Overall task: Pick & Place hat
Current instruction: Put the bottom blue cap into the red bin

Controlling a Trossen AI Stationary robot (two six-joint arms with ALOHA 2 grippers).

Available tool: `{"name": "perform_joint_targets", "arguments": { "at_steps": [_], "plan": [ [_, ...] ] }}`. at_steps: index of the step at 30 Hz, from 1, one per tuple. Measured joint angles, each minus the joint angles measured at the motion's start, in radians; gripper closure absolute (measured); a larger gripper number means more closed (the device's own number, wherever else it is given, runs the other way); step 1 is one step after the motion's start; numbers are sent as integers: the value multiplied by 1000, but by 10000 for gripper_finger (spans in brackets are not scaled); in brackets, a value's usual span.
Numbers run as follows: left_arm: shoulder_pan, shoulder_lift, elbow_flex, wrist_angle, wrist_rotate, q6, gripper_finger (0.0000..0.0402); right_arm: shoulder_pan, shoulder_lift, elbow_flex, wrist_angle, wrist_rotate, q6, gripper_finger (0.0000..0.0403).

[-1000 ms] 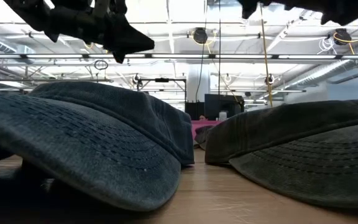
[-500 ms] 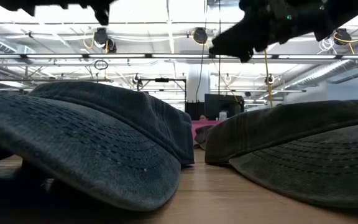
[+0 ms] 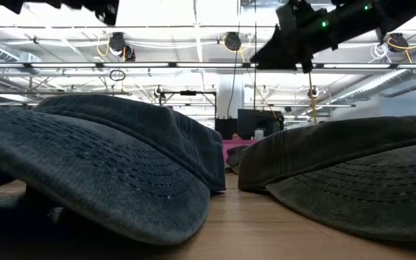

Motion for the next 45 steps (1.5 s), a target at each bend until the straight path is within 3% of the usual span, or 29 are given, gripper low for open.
{"name": "perform_joint_targets", "arguments": {
  "at_steps": [3,8,11,14,16,19,24,26,28,32,36,40,43,45],
  "plan": [
    [16,28,0,-1,-94,14,334,14,0,0,69,-159,-26,252],
    [48,74,0,23,-368,20,334,43,0,0,124,-433,-86,251],
    [63,83,0,74,-507,-15,334,61,0,0,78,-494,-111,253],
    [68,80,0,142,-538,-61,334,67,0,0,-27,-490,-113,254],
    [66,71,0,182,-507,-94,334,61,0,0,-101,-489,-110,254],
    [56,61,0,221,-338,-106,334,45,0,0,-176,-453,-103,253],
    [39,59,0,208,29,-44,334,27,0,0,-193,-210,-102,259],
    [31,59,0,174,83,-24,334,24,0,0,-174,-103,-103,261],
    [27,59,0,122,74,-16,334,24,0,0,-134,-32,-103,261],
    [32,60,0,-41,-97,18,334,31,0,0,0,-41,-126,261],
    [56,60,0,-165,-356,-26,334,58,0,0,108,-180,-170,261],
    [87,60,0,-159,-523,-68,334,84,1,0,140,-343,-177,261],
    [103,60,0,-97,-588,-76,334,100,14,0,161,-387,-183,261],
    [102,60,0,-49,-529,-92,334,113,26,0,187,-387,-182,261]
  ]
}}
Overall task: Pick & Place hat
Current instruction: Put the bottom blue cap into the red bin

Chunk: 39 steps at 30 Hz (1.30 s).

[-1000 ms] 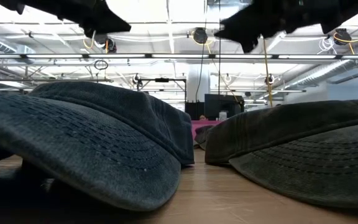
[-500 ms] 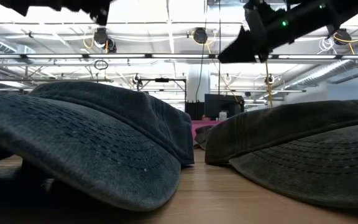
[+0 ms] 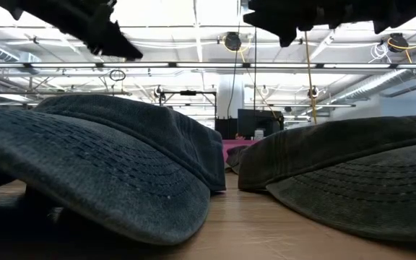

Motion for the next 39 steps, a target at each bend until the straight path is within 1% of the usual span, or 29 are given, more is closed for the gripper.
{"name": "perform_joint_targets", "arguments": {
  "at_steps": [1,5,6,7,8,9,10,12,14,18,21,23,26,29,31,33,36,39],
  "plan": [
    [-4,0,0,23,77,-2,334,6,8,0,16,0,-4,261],
    [-33,0,0,125,515,-32,334,19,24,0,15,4,-47,261],
    [-47,0,0,150,604,-47,334,19,23,0,13,6,-50,261],
    [-65,0,0,173,666,-56,334,18,23,0,14,8,-51,261],
    [-87,0,0,191,692,-63,334,18,23,0,14,11,-51,261],
    [-113,0,0,205,689,-70,334,18,23,0,13,26,-51,261],
    [-142,0,0,215,655,-72,334,18,22,0,12,46,-53,261],
    [-202,10,0,215,545,-76,334,18,20,0,13,78,-56,261],
    [-264,37,0,196,469,-91,332,18,19,0,13,84,-56,261],
    [-392,113,0,227,441,-139,306,18,20,0,13,85,-66,261],
    [-479,172,0,234,371,-155,272,18,17,0,13,85,-74,261],
    [-519,212,0,264,334,-162,247,18,16,0,17,86,-75,261],
    [-565,272,0,320,311,-199,215,18,16,0,16,86,-74,261],
    [-599,337,0,387,304,-231,195,18,16,0,13,86,-56,261],
    [-618,378,4,416,300,-242,191,18,16,0,12,86,-54,261],
    [-634,423,28,402,279,-254,193,18,16,0,12,86,-54,261],
    [-644,481,83,307,245,-256,205,18,16,0,12,86,-55,261],
    [-644,535,147,189,234,-249,218,18,16,0,12,86,-55,261]
  ]
}}
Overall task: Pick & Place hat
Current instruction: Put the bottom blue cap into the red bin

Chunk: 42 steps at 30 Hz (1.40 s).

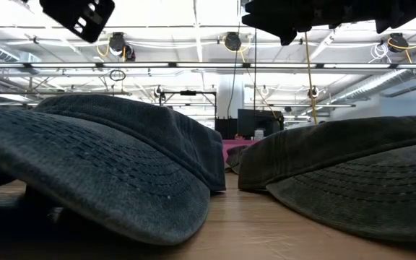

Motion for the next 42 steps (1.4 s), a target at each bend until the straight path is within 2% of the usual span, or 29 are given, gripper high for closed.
{"name": "perform_joint_targets", "arguments": {
  "at_steps": [5,9,14,20,35,42],
  "plan": [
    [0,67,87,-114,3,-11,230,0,0,0,0,0,-2,261],
    [0,111,141,-177,43,-63,231,0,0,0,-3,0,-4,261],
    [-2,196,184,-231,108,-91,231,0,0,0,-8,0,-8,261],
    [3,282,208,-289,107,-84,231,0,0,0,-7,0,-8,261],
    [45,242,210,-284,105,-92,231,0,0,0,-11,0,-8,261],
    [37,266,209,-292,92,-114,231,0,0,0,-14,0,-5,261]
  ]
}}
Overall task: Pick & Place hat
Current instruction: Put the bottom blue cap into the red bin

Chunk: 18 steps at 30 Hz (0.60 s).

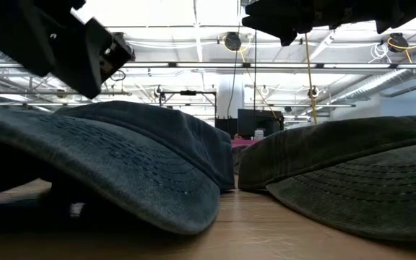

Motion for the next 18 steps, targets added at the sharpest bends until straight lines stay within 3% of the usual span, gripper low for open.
{"name": "perform_joint_targets", "arguments": {
  "at_steps": [9,18],
  "plan": [
    [20,7,-1,-25,-64,-42,231,0,0,0,0,0,0,261],
    [10,7,-1,-14,-18,-80,231,0,0,0,0,0,0,261]
  ]
}}
